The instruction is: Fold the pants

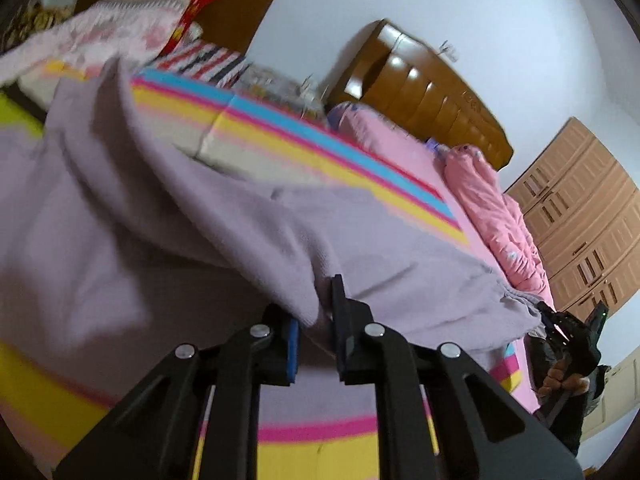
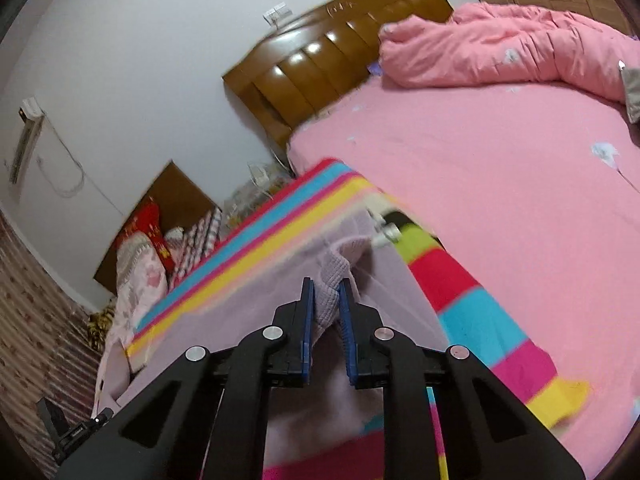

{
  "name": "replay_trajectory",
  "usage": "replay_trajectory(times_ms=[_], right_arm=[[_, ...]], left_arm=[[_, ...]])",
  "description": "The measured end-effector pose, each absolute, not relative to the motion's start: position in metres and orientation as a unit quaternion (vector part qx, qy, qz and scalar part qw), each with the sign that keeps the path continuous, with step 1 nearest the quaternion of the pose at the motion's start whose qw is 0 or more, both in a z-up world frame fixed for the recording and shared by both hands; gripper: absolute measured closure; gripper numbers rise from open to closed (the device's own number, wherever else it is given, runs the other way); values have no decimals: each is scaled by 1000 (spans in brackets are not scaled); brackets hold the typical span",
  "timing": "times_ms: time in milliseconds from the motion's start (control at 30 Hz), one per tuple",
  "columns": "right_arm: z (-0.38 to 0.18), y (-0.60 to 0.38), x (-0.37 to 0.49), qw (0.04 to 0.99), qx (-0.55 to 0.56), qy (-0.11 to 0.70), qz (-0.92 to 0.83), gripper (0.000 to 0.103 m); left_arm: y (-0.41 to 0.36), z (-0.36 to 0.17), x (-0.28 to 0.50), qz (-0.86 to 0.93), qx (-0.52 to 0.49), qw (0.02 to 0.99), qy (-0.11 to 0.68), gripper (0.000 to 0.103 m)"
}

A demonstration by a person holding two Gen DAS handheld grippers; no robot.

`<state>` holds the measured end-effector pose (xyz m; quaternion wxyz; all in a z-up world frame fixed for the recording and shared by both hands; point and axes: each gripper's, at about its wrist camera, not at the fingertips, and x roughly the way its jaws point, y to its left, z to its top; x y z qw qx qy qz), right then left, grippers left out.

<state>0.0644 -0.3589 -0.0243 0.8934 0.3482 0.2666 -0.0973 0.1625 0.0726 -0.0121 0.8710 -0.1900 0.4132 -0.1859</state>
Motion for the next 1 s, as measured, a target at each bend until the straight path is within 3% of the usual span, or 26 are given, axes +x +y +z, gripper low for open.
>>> replay_trajectory(times_ms=[200,400,733,1000], right_arm=[[-83,-372,47,855,393,316,-120,85],[-57,-364,48,876,362,296,-119,85],[-77,-364,51,870,353,318,-134,84],[-34,-342,52,901,275,286,-175,79]], left_arm=[[84,-64,152,-166,-230,846,451,90],[80,-54,153,-168,-201,857,444,90],[81,-61,149,-175,-212,853,444,86],[86,-64,147,-190,-243,847,432,76]])
